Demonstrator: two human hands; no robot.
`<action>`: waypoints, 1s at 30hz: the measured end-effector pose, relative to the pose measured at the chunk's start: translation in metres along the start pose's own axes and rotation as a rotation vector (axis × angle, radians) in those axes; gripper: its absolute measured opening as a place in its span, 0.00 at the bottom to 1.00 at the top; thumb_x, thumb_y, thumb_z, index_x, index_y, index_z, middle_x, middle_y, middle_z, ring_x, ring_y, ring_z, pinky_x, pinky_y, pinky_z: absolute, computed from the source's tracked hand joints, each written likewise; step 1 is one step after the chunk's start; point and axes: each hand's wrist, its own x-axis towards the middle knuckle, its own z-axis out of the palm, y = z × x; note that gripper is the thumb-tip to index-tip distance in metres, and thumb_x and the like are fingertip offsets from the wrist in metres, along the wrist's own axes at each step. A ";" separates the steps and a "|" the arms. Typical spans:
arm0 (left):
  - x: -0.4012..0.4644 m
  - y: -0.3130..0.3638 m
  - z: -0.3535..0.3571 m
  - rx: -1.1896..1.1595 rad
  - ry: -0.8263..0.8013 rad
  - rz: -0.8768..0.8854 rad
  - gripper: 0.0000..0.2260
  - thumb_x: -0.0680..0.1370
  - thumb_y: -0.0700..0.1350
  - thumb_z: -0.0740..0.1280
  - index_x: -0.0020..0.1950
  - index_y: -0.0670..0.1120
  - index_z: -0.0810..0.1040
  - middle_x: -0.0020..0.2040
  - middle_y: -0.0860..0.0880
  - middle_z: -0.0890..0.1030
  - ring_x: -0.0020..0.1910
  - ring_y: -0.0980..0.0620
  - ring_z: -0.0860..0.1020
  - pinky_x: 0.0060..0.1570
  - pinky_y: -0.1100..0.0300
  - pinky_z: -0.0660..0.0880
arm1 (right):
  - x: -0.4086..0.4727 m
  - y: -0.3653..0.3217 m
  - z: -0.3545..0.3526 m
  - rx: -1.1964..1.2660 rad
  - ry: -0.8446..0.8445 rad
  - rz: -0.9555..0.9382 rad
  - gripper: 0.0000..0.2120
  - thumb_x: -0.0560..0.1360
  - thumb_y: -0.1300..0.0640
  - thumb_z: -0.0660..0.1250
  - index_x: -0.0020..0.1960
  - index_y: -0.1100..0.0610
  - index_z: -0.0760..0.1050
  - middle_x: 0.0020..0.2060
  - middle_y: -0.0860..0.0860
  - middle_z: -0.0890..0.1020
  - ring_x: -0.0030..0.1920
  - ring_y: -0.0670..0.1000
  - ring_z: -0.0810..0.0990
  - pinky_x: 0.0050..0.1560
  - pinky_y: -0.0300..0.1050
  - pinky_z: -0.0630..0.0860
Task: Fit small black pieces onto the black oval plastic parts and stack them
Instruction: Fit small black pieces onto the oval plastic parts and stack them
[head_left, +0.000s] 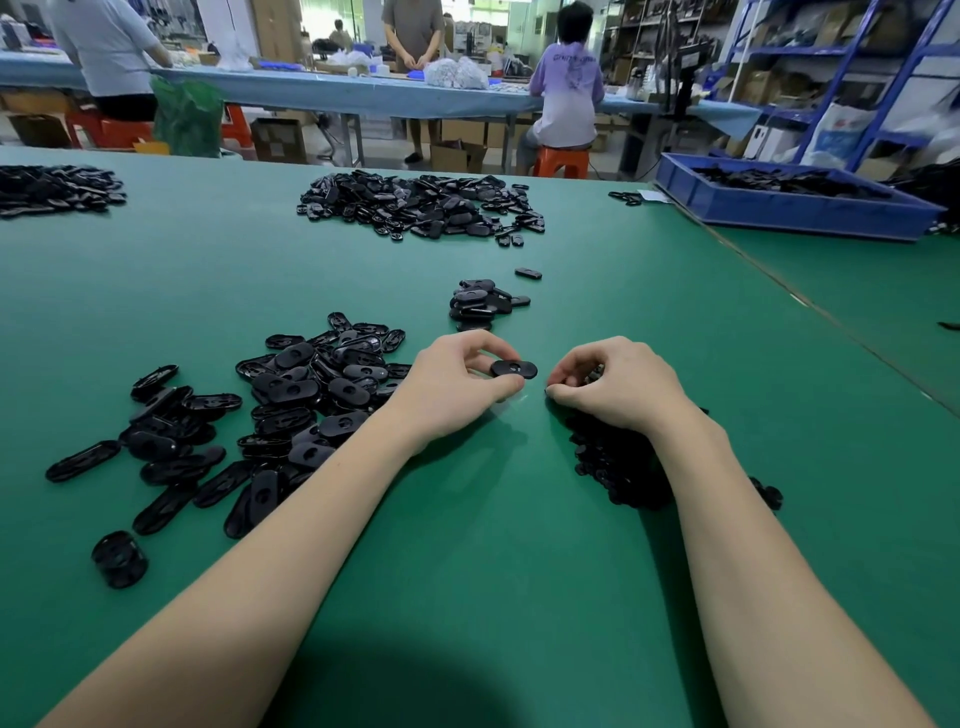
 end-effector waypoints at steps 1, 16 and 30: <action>0.000 0.000 0.000 -0.002 -0.002 -0.002 0.07 0.72 0.47 0.75 0.47 0.56 0.83 0.40 0.53 0.84 0.38 0.53 0.81 0.55 0.47 0.80 | 0.000 0.000 0.000 -0.003 0.007 0.000 0.02 0.67 0.43 0.74 0.39 0.35 0.82 0.35 0.32 0.81 0.41 0.35 0.78 0.38 0.37 0.68; 0.003 -0.004 0.000 -0.087 0.098 -0.048 0.09 0.76 0.41 0.72 0.55 0.51 0.85 0.40 0.52 0.87 0.37 0.55 0.82 0.46 0.61 0.80 | 0.001 -0.016 0.008 0.617 0.019 -0.049 0.02 0.73 0.54 0.76 0.43 0.48 0.86 0.34 0.45 0.83 0.33 0.44 0.76 0.41 0.40 0.72; 0.004 0.006 -0.003 -0.655 0.197 -0.146 0.12 0.76 0.29 0.69 0.55 0.43 0.78 0.45 0.43 0.85 0.40 0.49 0.86 0.40 0.63 0.82 | -0.002 -0.044 0.016 0.917 -0.018 -0.025 0.06 0.75 0.62 0.75 0.43 0.52 0.86 0.34 0.48 0.83 0.29 0.47 0.67 0.30 0.34 0.67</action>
